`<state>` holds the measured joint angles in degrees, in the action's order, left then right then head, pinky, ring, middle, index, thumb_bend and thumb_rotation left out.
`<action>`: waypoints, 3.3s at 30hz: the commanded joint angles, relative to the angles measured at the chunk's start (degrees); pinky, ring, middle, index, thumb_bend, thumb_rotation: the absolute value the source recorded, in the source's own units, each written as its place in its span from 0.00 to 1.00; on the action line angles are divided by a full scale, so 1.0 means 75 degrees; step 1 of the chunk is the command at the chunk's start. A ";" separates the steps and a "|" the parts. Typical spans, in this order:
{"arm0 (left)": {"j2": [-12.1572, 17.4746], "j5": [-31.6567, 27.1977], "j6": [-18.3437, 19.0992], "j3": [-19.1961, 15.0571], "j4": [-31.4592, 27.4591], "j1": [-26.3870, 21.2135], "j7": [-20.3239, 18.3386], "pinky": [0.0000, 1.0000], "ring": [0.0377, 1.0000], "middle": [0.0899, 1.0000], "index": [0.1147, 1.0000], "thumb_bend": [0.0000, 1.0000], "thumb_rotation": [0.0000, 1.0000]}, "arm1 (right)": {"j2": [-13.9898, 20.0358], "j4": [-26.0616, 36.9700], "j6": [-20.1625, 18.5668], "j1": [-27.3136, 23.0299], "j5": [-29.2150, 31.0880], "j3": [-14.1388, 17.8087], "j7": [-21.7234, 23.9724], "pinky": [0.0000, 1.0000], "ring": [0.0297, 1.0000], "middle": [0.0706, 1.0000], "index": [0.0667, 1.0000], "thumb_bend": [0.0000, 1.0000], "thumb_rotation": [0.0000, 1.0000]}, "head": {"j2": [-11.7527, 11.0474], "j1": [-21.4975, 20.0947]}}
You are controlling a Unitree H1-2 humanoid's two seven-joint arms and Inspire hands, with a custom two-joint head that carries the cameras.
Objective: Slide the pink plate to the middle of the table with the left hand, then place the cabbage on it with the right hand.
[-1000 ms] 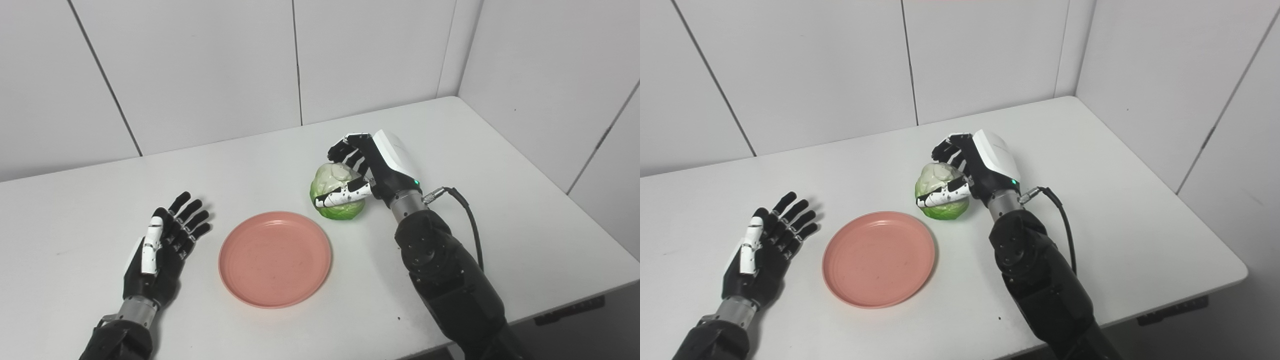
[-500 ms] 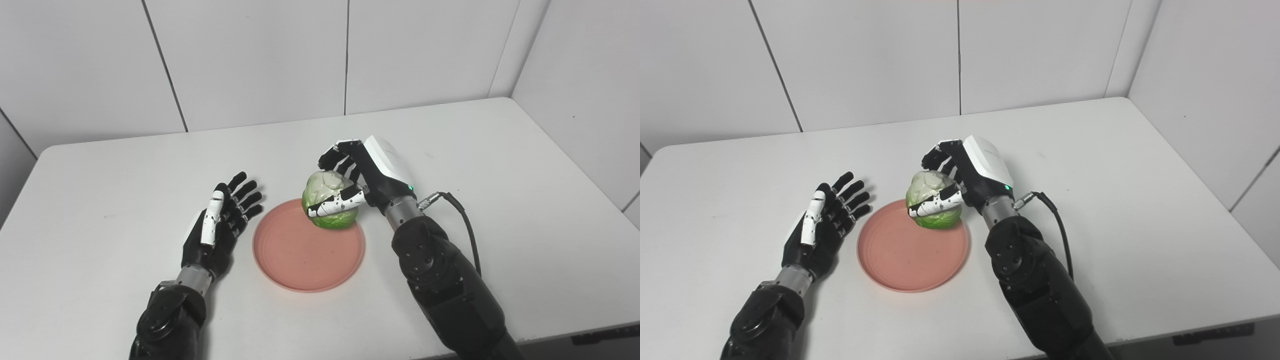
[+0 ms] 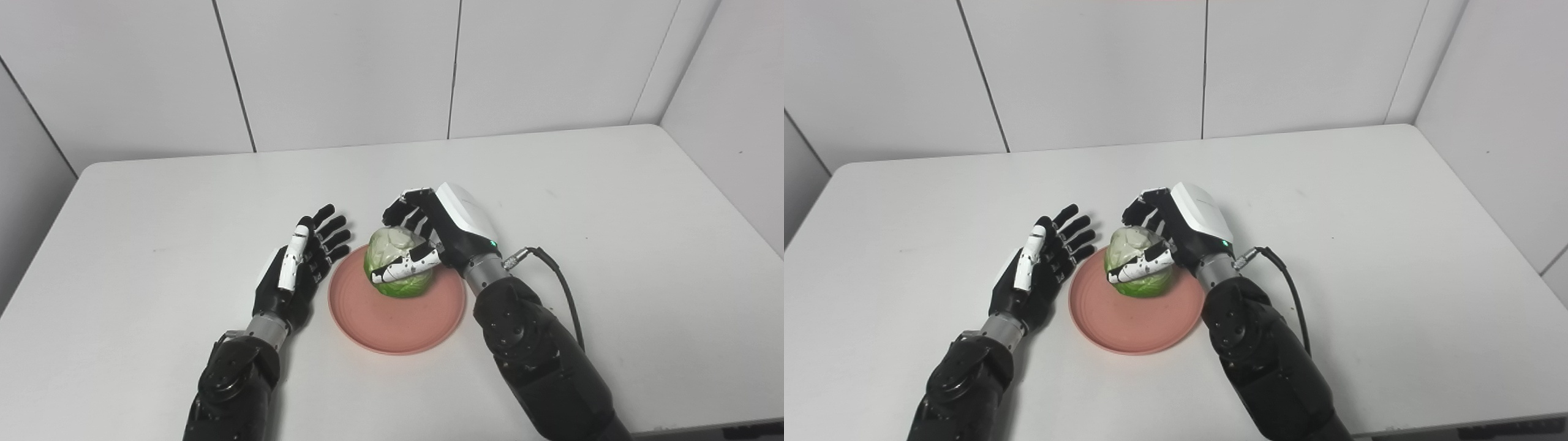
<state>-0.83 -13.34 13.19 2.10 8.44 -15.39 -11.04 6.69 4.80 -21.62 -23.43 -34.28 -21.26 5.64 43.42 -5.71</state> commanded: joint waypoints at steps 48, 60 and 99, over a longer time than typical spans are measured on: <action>-0.0049 0.0112 0.0519 0.0083 0.0064 -0.0044 0.0065 0.90 0.91 0.91 0.90 0.41 1.00 | 0.0515 0.1033 0.0382 -0.0062 -0.0334 -0.0223 0.1531 0.66 0.83 0.93 0.99 1.00 0.57 | 0.0073 0.0133; -0.0026 0.0343 0.0096 -0.0062 -0.0185 0.0125 0.0295 0.89 0.90 0.89 0.88 0.42 1.00 | 0.0592 0.1644 0.1081 0.0256 0.0209 0.0391 0.1052 0.76 0.91 0.98 1.00 1.00 0.71 | -0.0026 0.0237; 0.0527 0.2025 -0.1752 0.0332 -0.1619 0.2374 0.0498 0.96 0.97 0.97 0.95 0.45 1.00 | -0.0056 0.0291 0.3700 0.3060 0.2526 0.2110 -0.1027 0.84 0.94 0.96 0.95 0.56 1.00 | 0.0048 0.0329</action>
<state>2.54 2.17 0.18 4.86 -5.08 1.88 -7.40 6.15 6.28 3.10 0.60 -15.60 -5.48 -2.26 43.77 -3.26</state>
